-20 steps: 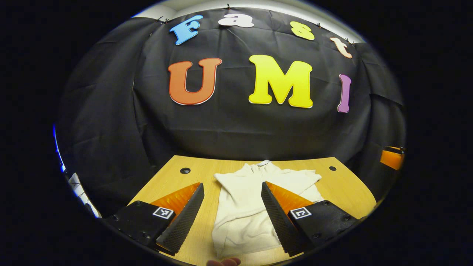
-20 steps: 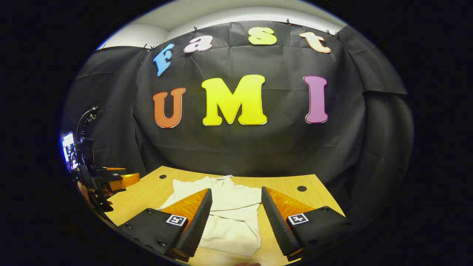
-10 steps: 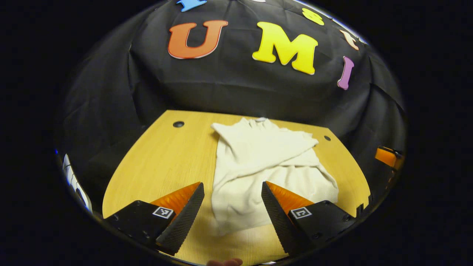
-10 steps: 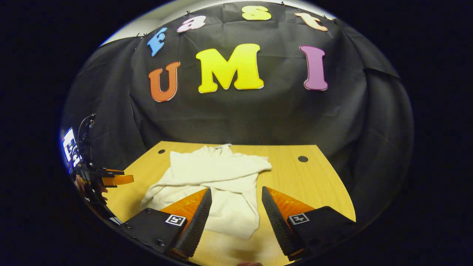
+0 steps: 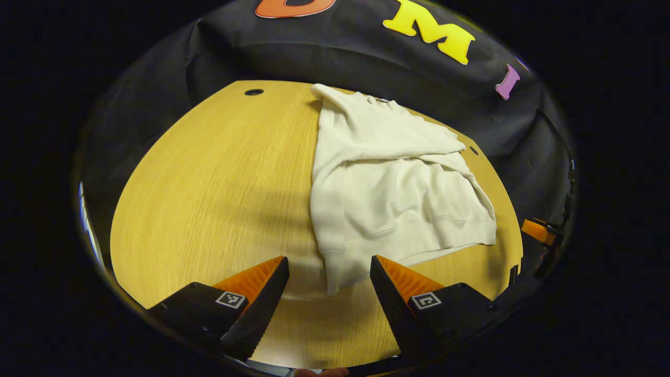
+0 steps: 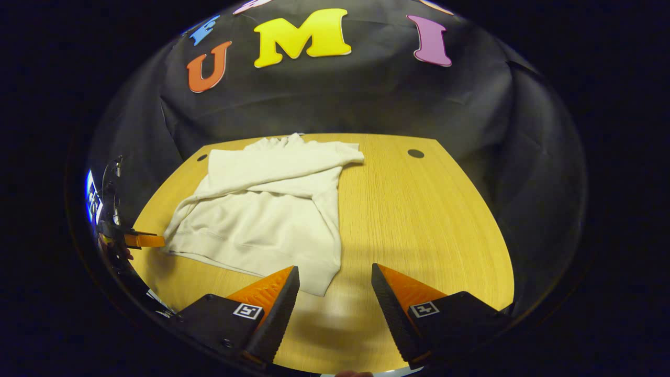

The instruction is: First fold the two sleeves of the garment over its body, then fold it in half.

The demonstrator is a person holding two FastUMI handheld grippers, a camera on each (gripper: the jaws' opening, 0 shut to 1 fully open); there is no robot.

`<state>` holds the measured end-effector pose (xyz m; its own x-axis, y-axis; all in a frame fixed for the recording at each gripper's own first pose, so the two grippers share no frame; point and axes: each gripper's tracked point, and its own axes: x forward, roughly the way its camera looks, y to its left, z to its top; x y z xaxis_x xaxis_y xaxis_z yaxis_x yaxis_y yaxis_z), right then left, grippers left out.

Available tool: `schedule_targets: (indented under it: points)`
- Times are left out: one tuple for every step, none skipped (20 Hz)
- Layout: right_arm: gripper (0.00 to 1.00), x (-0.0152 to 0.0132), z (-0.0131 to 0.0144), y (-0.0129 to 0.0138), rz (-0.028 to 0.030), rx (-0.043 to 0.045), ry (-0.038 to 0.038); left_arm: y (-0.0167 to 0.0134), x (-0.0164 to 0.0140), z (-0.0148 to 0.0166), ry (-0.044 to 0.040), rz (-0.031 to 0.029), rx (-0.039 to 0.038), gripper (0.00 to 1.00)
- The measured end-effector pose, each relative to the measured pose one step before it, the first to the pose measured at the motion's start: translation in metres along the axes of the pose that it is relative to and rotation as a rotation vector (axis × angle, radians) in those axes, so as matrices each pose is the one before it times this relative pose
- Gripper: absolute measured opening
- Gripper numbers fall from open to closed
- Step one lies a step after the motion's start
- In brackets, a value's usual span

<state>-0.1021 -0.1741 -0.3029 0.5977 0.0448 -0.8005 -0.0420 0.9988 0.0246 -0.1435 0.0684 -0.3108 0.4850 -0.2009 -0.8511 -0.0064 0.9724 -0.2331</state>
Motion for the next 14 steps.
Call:
schedule_targets:
  points:
    - [0.86, 0.00765, -0.00437, 0.00205, -0.00422, 0.00992, 0.01558, -0.00290, 0.00449, 0.00002, 0.00416, -0.00751, -0.00803, 0.99]
    - [0.87, 0.00845, -0.00287, 0.00340, -0.00422, 0.00323, 0.01226, -0.00370, 0.00146, 0.00227, -0.00081, -0.00743, -0.00457, 0.99]
    - [0.85, 0.00871, -0.00143, 0.00343, -0.00249, -0.00151, 0.00683, -0.00301, 0.00180, 0.00138, -0.00058, -0.00673, -0.00201, 0.99]
    - [0.86, 0.00996, -0.00144, 0.00294, -0.00644, -0.00622, 0.01429, -0.00352, 0.00212, 0.00071, 0.00443, -0.00553, -0.00035, 0.99]
    - [0.86, 0.00779, -0.00484, 0.00157, -0.00536, 0.00036, 0.00839, -0.00587, 0.00370, -0.00140, 0.01122, -0.01591, -0.00393, 0.98]
    - [0.85, 0.00666, -0.00332, 0.00070, -0.01483, -0.00506, 0.00817, -0.00410, 0.00115, -0.00058, 0.00875, -0.00527, -0.00275, 0.98]
    - [0.87, 0.00774, -0.00308, -0.00012, -0.01080, -0.00108, 0.01021, -0.00149, 0.00352, 0.00228, -0.00256, 0.00245, 0.00829, 0.98]
    - [0.86, 0.00504, -0.00369, 0.00300, 0.00155, 0.00978, 0.01366, 0.00047, 0.00008, 0.00057, 0.00543, 0.00495, -0.00057, 0.98]
    - [0.85, 0.00472, -0.00547, 0.00406, 0.00192, 0.00866, 0.01480, 0.00087, -0.00082, 0.00143, 0.00271, 0.00687, -0.00254, 0.98]
    - [0.87, 0.00322, -0.00401, 0.00246, 0.00137, 0.00739, 0.01287, -0.00121, 0.00082, -0.00006, 0.00726, 0.00384, -0.00134, 0.97]
    - [0.85, 0.00170, -0.00290, 0.00029, -0.00562, 0.00739, 0.01037, -0.00024, 0.00168, -0.00147, 0.00785, 0.00943, -0.00534, 0.96]
    - [0.87, 0.00030, 0.00043, 0.00125, -0.00241, 0.00567, 0.00162, 0.00105, 0.00148, -0.00027, 0.00612, 0.01578, -0.01181, 1.00]
    - [0.87, 0.00045, 0.00025, 0.00115, -0.00116, 0.00394, 0.00081, 0.00135, 0.00249, 0.00055, -0.00018, 0.01858, -0.01649, 0.89]
    - [0.87, 0.00013, 0.00111, 0.00161, 0.00019, 0.00108, -0.00034, 0.00330, 0.00094, 0.00167, -0.00019, 0.02627, -0.01056, 0.80]
